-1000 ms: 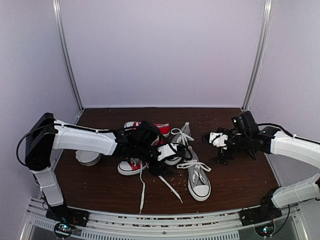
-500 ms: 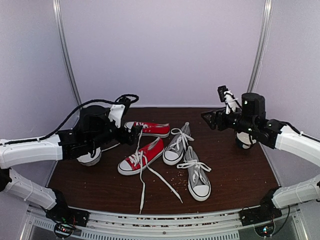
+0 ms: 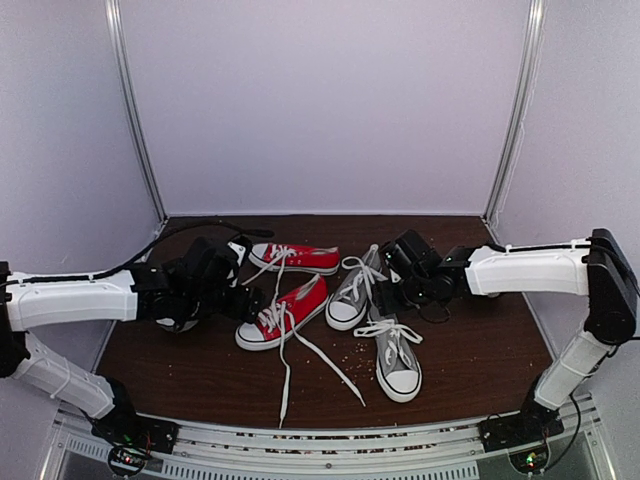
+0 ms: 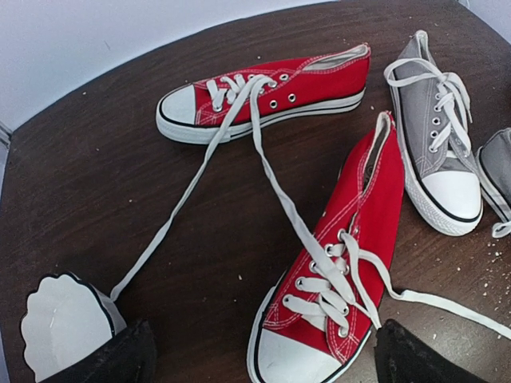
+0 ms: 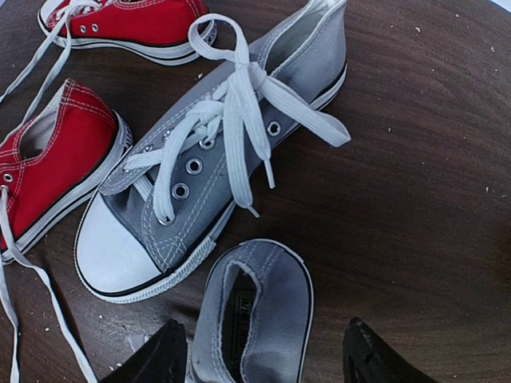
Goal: Tie the shoes
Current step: Move the shoe to the center of the board.
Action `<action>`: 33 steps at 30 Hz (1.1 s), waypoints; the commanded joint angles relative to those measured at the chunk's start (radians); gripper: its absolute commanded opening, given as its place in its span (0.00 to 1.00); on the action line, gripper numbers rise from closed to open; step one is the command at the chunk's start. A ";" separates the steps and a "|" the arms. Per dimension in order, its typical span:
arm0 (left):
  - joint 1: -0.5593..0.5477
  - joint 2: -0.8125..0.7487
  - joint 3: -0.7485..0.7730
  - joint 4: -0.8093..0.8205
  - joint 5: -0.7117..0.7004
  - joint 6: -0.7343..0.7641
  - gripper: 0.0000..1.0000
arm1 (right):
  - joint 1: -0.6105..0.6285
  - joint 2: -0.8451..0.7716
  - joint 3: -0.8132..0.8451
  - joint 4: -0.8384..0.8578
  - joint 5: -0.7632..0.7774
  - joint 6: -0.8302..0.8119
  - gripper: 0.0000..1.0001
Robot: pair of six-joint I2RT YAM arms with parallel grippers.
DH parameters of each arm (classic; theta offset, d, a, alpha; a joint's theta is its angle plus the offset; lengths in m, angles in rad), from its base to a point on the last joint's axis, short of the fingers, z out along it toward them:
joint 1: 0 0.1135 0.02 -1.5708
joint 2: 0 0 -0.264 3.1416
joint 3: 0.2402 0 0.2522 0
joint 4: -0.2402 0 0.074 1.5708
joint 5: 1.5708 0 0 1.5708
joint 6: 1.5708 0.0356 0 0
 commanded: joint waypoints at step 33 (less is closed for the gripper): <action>0.006 -0.046 -0.042 0.051 -0.091 0.200 0.98 | -0.059 0.086 0.166 -0.048 0.154 -0.122 0.61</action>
